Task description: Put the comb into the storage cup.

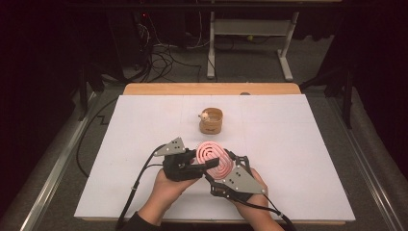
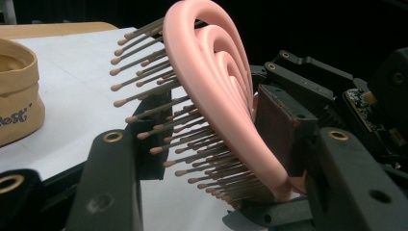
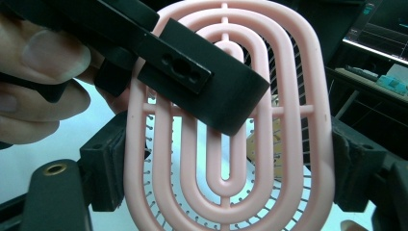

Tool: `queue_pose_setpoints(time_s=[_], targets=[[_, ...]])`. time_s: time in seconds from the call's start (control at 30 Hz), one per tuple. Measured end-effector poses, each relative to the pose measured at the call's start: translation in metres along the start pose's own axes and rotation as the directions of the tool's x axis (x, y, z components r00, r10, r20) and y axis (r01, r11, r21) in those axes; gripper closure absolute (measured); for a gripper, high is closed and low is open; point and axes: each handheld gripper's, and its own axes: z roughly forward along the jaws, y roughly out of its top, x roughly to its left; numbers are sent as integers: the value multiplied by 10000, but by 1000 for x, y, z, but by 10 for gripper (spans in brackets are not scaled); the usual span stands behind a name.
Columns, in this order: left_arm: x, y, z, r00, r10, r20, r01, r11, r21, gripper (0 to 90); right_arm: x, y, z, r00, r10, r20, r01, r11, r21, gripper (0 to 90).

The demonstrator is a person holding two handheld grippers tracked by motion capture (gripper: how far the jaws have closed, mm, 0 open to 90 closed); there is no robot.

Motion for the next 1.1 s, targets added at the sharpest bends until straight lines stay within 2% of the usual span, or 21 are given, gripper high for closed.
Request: queue_pose_setpoints(time_s=[0.17, 0.23, 0.27, 0.43, 0.5, 0.57, 0.63, 0.8, 0.9, 0.97, 1.1], targets=[[-1, 0, 0, 10000, -80, 52, 81, 10000, -56, 505, 0, 0, 0, 10000, -63, 37, 63, 10000, -5, 200], [-1, 1, 0, 9993, -275, 272, 274, 9996, 44, 524, 0, 0, -1, 9999, -149, 49, 149, 9999, 3, 200], [-2, 1, 0, 9993, -264, 252, 263, 9997, 9, 535, 1, 1, -1, 9996, -257, 128, 258, 9997, -10, 200], [-7, 3, -1, 9999, -84, 117, 86, 9998, -157, 545, 0, 4, -3, 9990, -418, 182, 420, 9991, -92, 200], [-9, 4, -1, 10000, 9, -74, -10, 10000, -94, 545, -1, 4, -3, 9987, -474, 199, 477, 9988, -136, 200], [-13, 6, -1, 9987, 372, -345, -375, 9993, -60, 542, -1, 4, -3, 9985, -491, 225, 494, 9987, -122, 200], [-15, 6, -1, 9980, 529, -351, -533, 9985, -103, 545, -2, 4, -4, 9987, -454, 226, 457, 9988, -143, 200], [-13, 6, -1, 9987, 453, -246, -456, 9989, -84, 546, -2, 5, -4, 9986, -484, 216, 487, 9987, -145, 200], [-13, 6, -1, 9994, 266, -206, -267, 9996, -55, 553, -2, 4, -3, 9989, -426, 184, 429, 9990, -128, 200], [-14, 6, -2, 9988, 431, -232, -433, 9990, -102, 554, -2, 5, -3, 9988, -454, 193, 457, 9988, -157, 200], [-14, 7, -2, 9990, 404, -209, -405, 9991, -80, 561, -2, 6, -3, 9986, -492, 200, 495, 9986, -167, 200]])
